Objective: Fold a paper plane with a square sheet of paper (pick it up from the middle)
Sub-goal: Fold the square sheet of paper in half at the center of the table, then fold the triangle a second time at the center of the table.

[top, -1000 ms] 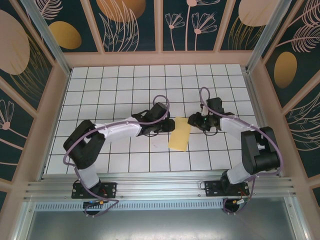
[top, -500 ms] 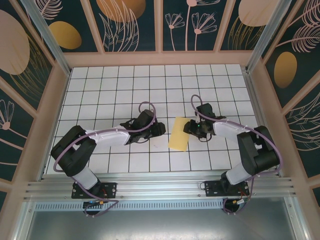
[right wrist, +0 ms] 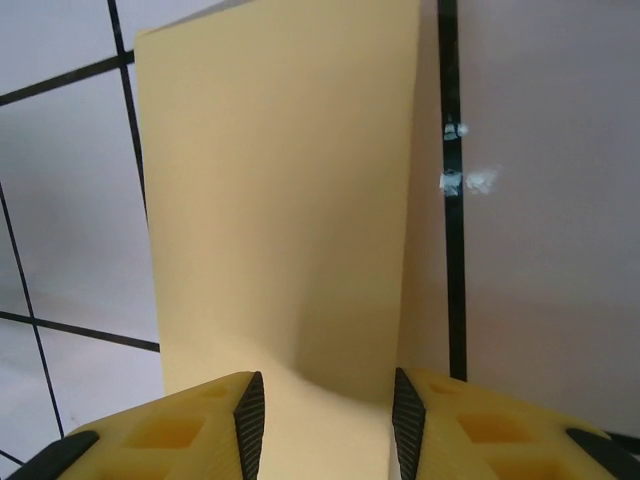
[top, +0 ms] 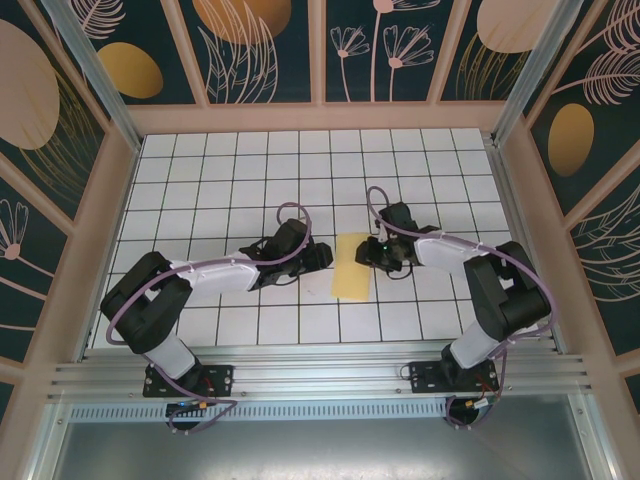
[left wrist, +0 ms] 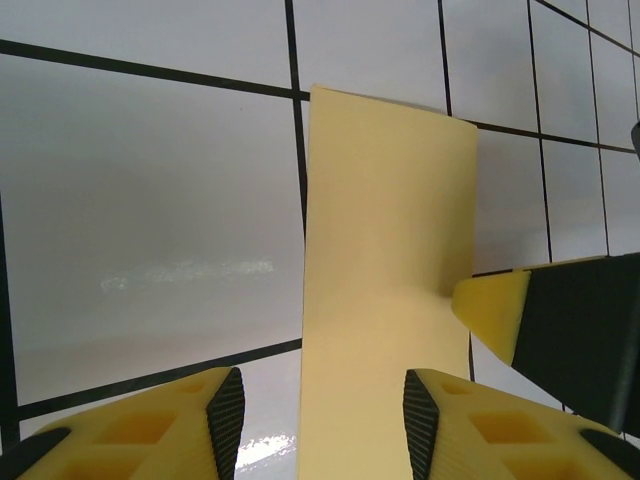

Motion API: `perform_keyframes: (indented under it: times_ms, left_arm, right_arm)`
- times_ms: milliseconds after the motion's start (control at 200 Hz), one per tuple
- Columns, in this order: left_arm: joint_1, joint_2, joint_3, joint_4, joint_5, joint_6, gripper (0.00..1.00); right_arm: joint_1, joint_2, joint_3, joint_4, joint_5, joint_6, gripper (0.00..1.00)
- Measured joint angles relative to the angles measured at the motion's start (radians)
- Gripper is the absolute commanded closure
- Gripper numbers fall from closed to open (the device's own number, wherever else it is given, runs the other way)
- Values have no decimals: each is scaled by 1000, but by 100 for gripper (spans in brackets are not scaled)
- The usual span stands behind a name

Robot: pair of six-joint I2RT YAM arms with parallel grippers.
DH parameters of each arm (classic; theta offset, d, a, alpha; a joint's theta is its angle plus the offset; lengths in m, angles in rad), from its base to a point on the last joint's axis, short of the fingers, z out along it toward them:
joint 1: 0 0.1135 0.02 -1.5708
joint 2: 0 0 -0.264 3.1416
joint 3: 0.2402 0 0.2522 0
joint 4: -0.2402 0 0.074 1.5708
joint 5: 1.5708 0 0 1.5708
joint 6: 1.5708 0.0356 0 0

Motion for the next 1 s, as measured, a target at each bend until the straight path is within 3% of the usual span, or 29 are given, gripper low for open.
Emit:
perform_keyframes:
  times_ms: [265, 570, 996]
  left_arm:
    - [0, 0, -6, 7, 7, -1, 52]
    - [0, 0, -13, 45, 42, -15, 52]
    - [0, 27, -13, 78, 102, -27, 50]
  right_arm:
    - [0, -17, 39, -40, 75, -21, 57]
    - [0, -63, 0, -3, -11, -3, 57]
    - [-12, -19, -63, 44, -34, 5, 57]
